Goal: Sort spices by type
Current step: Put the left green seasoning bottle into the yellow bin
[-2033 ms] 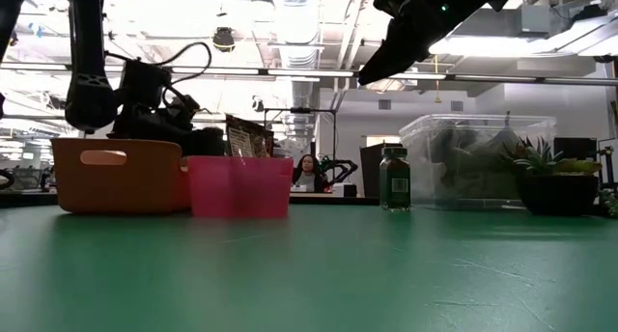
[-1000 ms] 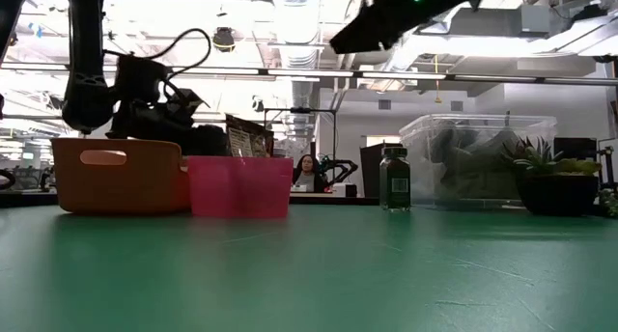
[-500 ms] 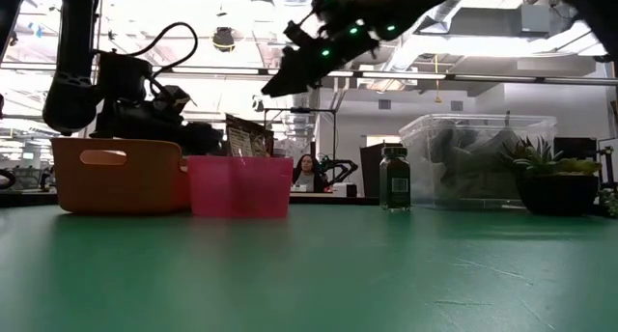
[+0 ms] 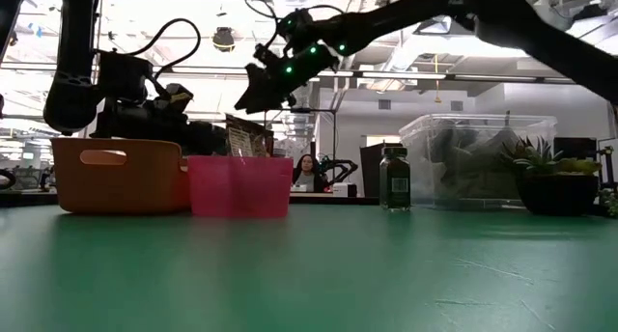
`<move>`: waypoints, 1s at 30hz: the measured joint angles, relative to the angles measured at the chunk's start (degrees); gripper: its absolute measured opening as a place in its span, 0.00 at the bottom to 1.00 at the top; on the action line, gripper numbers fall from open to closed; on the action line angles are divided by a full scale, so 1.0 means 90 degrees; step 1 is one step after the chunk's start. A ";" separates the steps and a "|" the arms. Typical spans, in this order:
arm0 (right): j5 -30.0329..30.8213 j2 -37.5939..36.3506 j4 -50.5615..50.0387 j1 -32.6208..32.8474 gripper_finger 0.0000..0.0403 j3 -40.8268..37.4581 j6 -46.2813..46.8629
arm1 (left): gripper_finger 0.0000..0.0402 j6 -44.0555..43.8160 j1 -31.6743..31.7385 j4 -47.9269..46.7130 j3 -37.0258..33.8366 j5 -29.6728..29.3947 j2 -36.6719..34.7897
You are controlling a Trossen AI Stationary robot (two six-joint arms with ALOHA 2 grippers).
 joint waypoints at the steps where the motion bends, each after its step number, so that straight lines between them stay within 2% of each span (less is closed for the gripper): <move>1: 0.0004 0.0089 -0.0033 -0.0031 0.60 0.0149 0.0047 | 0.53 0.0059 0.0000 0.0000 0.0000 0.0113 -0.0002; 8: 0.0445 0.0272 -0.0180 -0.0157 0.57 0.0410 0.0200 | 0.53 0.0287 0.0000 0.0000 0.0003 0.0481 -0.0315; 11: 0.0494 0.0272 -0.0190 -0.0169 0.55 0.0410 0.0198 | 0.53 0.0361 0.0000 -0.0001 0.0004 0.0513 -0.0679; 16: 0.0500 0.0272 -0.0190 -0.0081 0.50 0.0410 0.0079 | 0.53 0.0286 0.0000 -0.0037 0.0005 0.0947 -0.1245; 19: 0.0535 0.0272 -0.0118 0.0023 0.47 0.0410 -0.0018 | 0.53 0.0278 -0.0001 -0.0428 0.0005 0.1145 -0.1483; 24: 0.1004 0.0213 0.0023 0.0105 0.41 0.0410 -0.0024 | 0.53 0.0140 -0.0002 -0.1064 0.0005 0.1144 -0.1770; 28: 0.0990 0.0212 -0.0061 0.0161 0.34 0.0410 -0.0052 | 0.53 0.0167 -0.0019 -0.1201 0.0005 0.1141 -0.1947; 30: 0.0768 0.0212 -0.0042 0.0273 0.31 0.0410 -0.0181 | 0.53 0.0221 -0.0019 -0.1221 0.0005 0.1129 -0.1960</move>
